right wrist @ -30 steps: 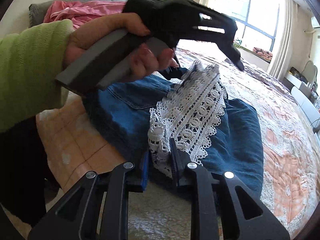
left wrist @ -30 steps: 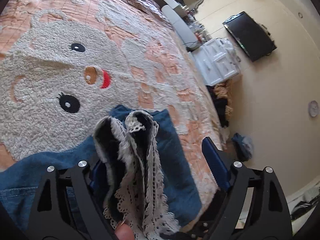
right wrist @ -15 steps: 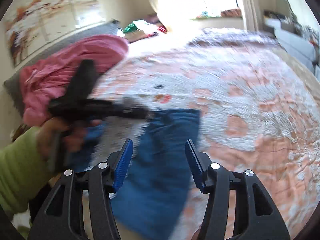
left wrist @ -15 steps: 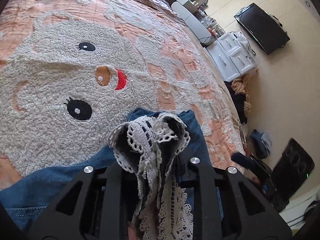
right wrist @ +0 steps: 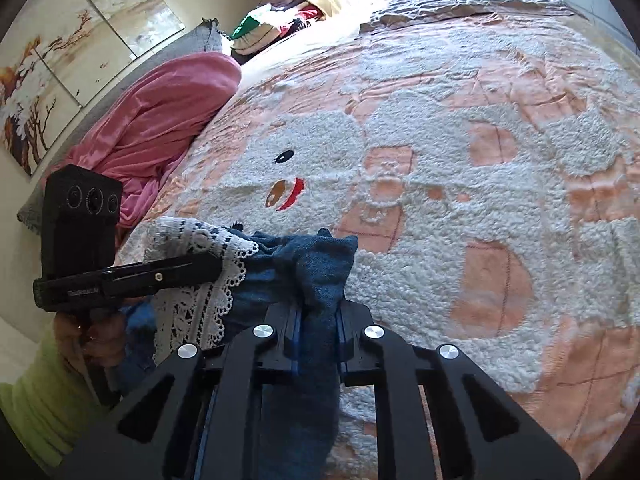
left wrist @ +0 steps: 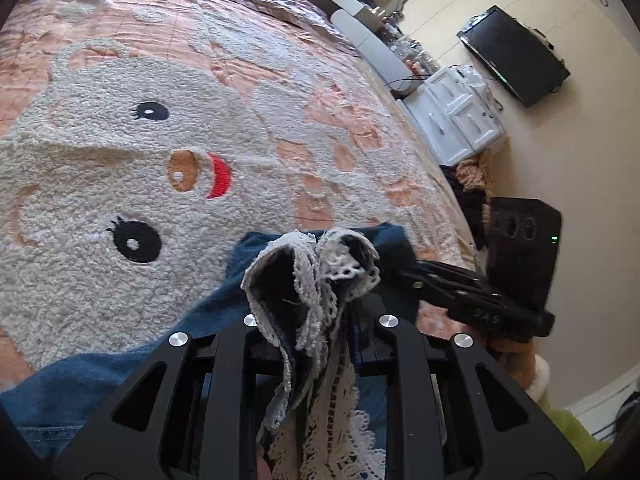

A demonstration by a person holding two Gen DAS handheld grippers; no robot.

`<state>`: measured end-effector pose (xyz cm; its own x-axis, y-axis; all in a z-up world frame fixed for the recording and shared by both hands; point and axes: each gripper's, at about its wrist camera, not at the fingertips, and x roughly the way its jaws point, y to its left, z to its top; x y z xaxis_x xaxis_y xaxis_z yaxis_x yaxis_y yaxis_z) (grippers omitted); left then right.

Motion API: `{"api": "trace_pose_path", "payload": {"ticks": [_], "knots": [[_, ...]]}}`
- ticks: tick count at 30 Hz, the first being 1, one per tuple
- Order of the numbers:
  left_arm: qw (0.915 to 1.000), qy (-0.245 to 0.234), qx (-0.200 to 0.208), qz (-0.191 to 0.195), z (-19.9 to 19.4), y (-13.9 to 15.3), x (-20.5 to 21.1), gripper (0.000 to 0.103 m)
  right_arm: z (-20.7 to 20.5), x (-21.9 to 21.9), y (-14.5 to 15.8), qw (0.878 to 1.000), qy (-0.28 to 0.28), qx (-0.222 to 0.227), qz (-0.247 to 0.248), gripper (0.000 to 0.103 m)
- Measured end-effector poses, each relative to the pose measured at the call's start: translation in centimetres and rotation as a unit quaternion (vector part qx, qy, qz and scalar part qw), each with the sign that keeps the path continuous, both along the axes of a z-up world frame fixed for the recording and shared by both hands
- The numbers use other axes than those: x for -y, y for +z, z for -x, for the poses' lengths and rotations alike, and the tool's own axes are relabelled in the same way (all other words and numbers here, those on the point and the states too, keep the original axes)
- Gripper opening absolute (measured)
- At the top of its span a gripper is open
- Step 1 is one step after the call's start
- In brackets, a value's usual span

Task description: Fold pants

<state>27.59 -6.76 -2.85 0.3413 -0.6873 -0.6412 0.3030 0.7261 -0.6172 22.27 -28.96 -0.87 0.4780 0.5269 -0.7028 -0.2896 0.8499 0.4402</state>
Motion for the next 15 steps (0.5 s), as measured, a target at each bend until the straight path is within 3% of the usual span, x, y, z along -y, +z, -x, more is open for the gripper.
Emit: {"api": "trace_pose_path", "payload": {"ticks": [2,3,4,7,9,11,15], "knots": [[0.9997,0.011,-0.013,-0.018,-0.4,-1.0,0.0,0.013,-0.6,-0.2,-0.8,1.000,-0.006,-0.008,0.027,0.014],[0.9992,0.013,-0.012,-0.036,-0.3,-1.2,0.3,0.013,-0.7,-0.6,-1.4,0.999,-0.009,-0.009,0.051,0.023],[0.9985,0.015,-0.007,-0.053,-0.2,-1.4,0.5,0.013,-0.7,-1.0,-2.0,0.998,-0.010,-0.007,0.069,0.025],[0.9982,0.025,-0.006,-0.055,0.1,-1.5,0.0,0.017,-0.8,-1.1,-2.5,0.997,-0.009,0.000,0.072,0.029],[0.9980,0.037,-0.004,-0.052,0.6,-1.0,-0.7,0.021,-0.2,-0.7,-1.5,0.997,-0.020,0.013,0.077,0.049],[0.9968,0.049,0.005,-0.063,1.5,-0.2,-1.2,0.035,0.8,-0.3,-0.6,0.996,-0.027,0.030,0.076,0.052],[0.9943,0.066,0.021,-0.081,4.2,1.3,-1.8,0.040,2.8,0.5,0.4,0.997,-0.033,0.036,0.063,0.057]]}}
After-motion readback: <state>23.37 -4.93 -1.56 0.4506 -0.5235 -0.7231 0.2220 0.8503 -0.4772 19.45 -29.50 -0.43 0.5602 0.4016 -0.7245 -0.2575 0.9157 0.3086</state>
